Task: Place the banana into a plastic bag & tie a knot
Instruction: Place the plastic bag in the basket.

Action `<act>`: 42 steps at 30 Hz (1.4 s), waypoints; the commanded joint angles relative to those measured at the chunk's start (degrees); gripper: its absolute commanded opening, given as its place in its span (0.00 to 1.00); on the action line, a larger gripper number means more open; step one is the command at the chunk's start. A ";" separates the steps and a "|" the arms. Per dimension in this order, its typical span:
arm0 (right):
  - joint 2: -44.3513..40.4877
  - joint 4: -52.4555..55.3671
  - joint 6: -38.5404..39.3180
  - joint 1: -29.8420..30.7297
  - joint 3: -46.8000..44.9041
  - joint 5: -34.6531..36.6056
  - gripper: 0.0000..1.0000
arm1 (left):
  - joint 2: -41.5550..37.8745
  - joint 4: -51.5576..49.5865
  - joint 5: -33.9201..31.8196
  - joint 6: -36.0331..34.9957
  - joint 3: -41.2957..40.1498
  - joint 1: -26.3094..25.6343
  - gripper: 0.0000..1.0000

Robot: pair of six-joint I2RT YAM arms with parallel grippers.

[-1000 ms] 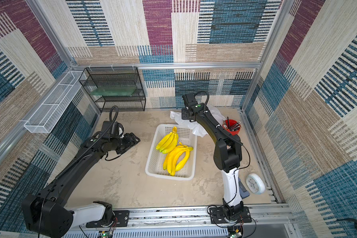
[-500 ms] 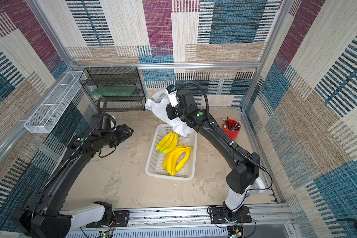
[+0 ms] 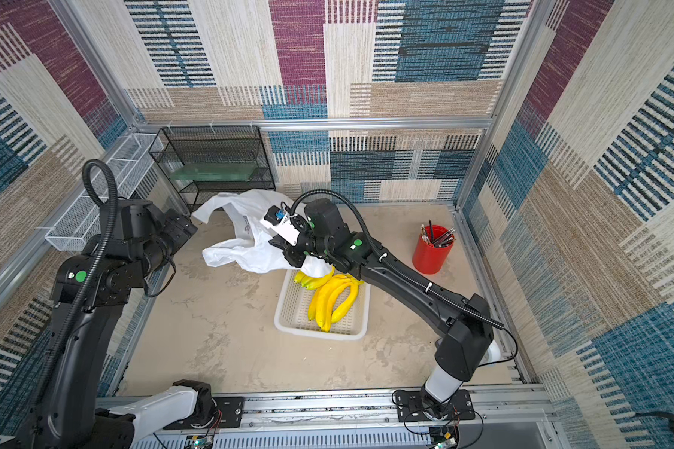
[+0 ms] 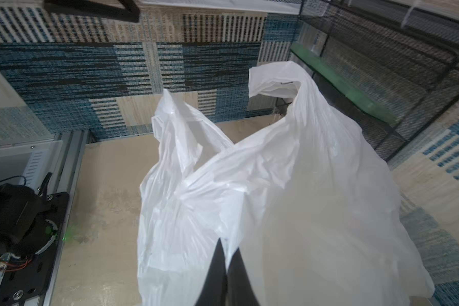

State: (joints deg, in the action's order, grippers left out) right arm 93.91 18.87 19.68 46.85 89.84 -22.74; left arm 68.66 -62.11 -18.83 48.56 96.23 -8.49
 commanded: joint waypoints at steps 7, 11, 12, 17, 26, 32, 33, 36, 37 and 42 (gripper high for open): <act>-0.26 0.85 6.95 -0.28 -3.79 -6.45 0.00 | 2.00 -6.71 5.41 -6.35 -14.52 1.28 0.99; -1.88 1.29 7.81 -1.71 -6.18 -7.13 0.00 | -2.21 -2.75 8.58 -5.07 -20.22 1.28 1.00; -1.99 1.92 8.15 -1.85 -6.30 -7.35 0.00 | -3.01 -1.80 9.45 -3.93 -21.31 1.27 1.00; -2.70 3.27 9.16 -1.76 -8.47 -7.34 0.00 | -3.05 0.42 16.34 5.35 -23.58 1.28 1.00; -5.86 2.93 10.17 -1.59 -14.62 -2.01 0.29 | 0.29 0.46 15.31 1.25 -27.33 1.72 1.00; -14.15 -3.44 -1.77 -2.04 -21.57 10.08 0.55 | 0.69 5.78 12.62 -4.47 -30.66 1.70 1.00; -17.08 -5.33 -5.68 -2.79 -24.00 12.88 0.62 | 0.82 6.59 12.56 -4.88 -31.23 1.72 1.00; -25.68 -8.06 -15.41 -4.59 -30.85 22.14 0.84 | 0.66 9.72 13.27 -6.01 -33.25 1.72 1.00; -28.00 -7.80 -18.12 -4.85 -32.69 25.61 0.87 | 0.48 10.58 13.40 -6.46 -33.84 1.72 1.00; -35.77 3.79 -38.03 -12.23 -39.58 30.67 0.87 | -1.33 13.59 10.18 -11.67 -39.78 1.70 0.98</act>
State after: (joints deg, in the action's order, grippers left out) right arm 60.16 16.27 -2.66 37.41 52.16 1.72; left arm 68.10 -50.98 -5.45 41.69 58.89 -6.87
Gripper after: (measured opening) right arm 0.876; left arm 0.987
